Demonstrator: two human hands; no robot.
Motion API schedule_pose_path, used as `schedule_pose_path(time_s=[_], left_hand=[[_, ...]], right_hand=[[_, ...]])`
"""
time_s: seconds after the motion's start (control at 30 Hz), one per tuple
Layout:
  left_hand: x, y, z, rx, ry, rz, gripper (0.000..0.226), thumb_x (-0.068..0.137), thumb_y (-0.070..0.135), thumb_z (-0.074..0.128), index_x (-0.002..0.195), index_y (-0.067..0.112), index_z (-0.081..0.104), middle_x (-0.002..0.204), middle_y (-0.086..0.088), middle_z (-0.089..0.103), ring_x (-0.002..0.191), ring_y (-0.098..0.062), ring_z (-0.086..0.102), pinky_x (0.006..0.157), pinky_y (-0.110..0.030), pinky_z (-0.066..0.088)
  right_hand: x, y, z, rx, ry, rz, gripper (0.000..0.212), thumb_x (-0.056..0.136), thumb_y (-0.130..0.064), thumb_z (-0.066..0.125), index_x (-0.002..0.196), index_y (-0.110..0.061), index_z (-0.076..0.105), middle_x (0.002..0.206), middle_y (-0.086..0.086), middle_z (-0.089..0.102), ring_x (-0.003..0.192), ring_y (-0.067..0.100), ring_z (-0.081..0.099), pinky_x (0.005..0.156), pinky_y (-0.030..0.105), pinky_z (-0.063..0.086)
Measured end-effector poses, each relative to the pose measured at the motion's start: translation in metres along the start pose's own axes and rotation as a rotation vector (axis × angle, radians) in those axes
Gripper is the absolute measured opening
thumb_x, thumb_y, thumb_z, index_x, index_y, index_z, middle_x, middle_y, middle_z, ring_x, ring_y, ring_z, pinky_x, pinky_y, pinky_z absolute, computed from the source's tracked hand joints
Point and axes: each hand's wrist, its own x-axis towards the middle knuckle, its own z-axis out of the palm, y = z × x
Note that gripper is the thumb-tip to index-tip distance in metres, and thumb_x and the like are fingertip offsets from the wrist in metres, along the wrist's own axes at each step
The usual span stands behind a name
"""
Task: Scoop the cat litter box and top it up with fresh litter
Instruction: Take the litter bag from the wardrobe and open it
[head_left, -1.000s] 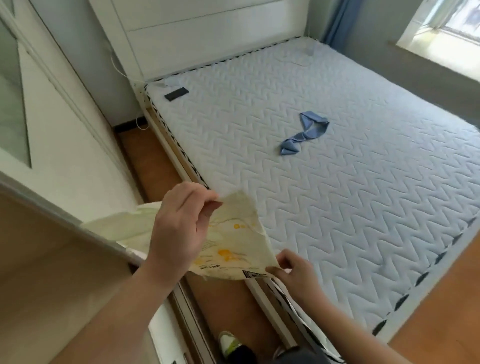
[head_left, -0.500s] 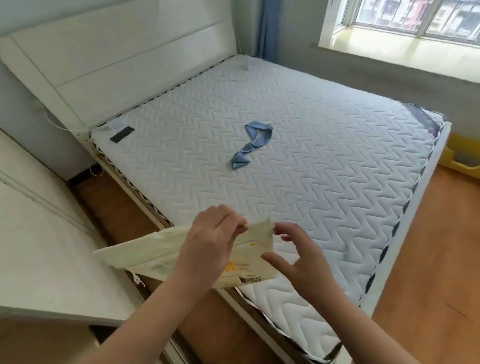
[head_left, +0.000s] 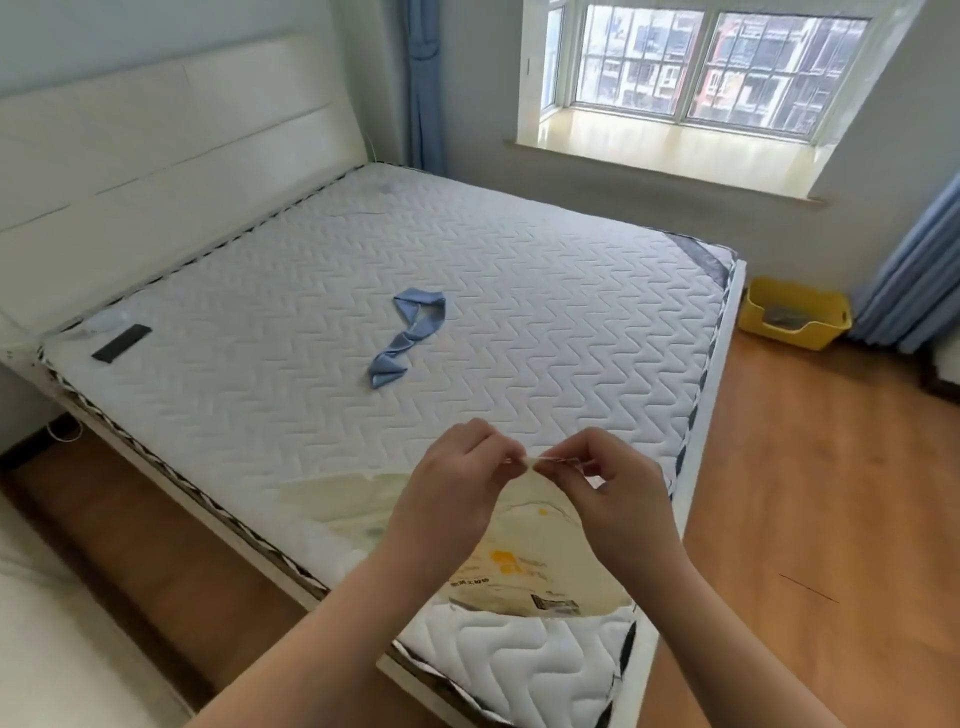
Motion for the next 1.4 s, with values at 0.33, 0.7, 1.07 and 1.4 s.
schedule_pose_path(time_s=[0.33, 0.7, 1.07, 1.4], left_hand=[[0.055, -0.043, 0.031, 0.045, -0.427, 0.021, 0.051, 0.075, 0.048, 0.075, 0.12, 0.032, 0.056, 0.114, 0.012, 0.06, 0.104, -0.012, 0.058, 0.091, -0.032, 0.039], [0.135, -0.008, 0.042, -0.19, -0.617, 0.139, 0.02, 0.074, 0.038, 0.08, 0.069, 0.029, 0.064, 0.061, 0.011, 0.061, 0.065, -0.005, 0.056, 0.059, -0.026, 0.04], [0.136, 0.058, 0.069, -0.29, -0.617, 0.344, 0.016, 0.081, 0.04, 0.074, 0.086, 0.025, 0.073, 0.07, 0.013, 0.063, 0.071, -0.004, 0.055, 0.069, -0.03, 0.048], [0.118, 0.11, 0.096, -0.22, -0.607, 0.459, 0.023, 0.083, 0.044, 0.069, 0.092, 0.023, 0.073, 0.081, 0.005, 0.07, 0.076, -0.011, 0.06, 0.069, -0.027, 0.046]], right_hand=[[0.003, 0.01, -0.057, -0.018, 0.332, 0.233, 0.018, 0.08, -0.013, 0.074, 0.072, -0.029, 0.07, 0.073, -0.011, 0.07, 0.07, 0.007, 0.063, 0.067, 0.021, 0.05], [-0.019, 0.006, -0.102, -0.111, 0.7, 0.37, 0.007, 0.085, -0.016, 0.07, 0.081, -0.021, 0.068, 0.073, -0.005, 0.069, 0.069, 0.006, 0.064, 0.061, 0.019, 0.052], [-0.065, -0.005, -0.133, -0.528, 0.606, 0.464, 0.008, 0.087, -0.03, 0.066, 0.095, -0.029, 0.066, 0.086, -0.018, 0.066, 0.085, -0.006, 0.06, 0.069, 0.015, 0.048], [-0.062, 0.02, -0.143, -0.941, 0.222, 0.382, 0.021, 0.09, -0.036, 0.061, 0.108, -0.026, 0.066, 0.101, -0.01, 0.067, 0.096, 0.012, 0.055, 0.088, 0.028, 0.038]])
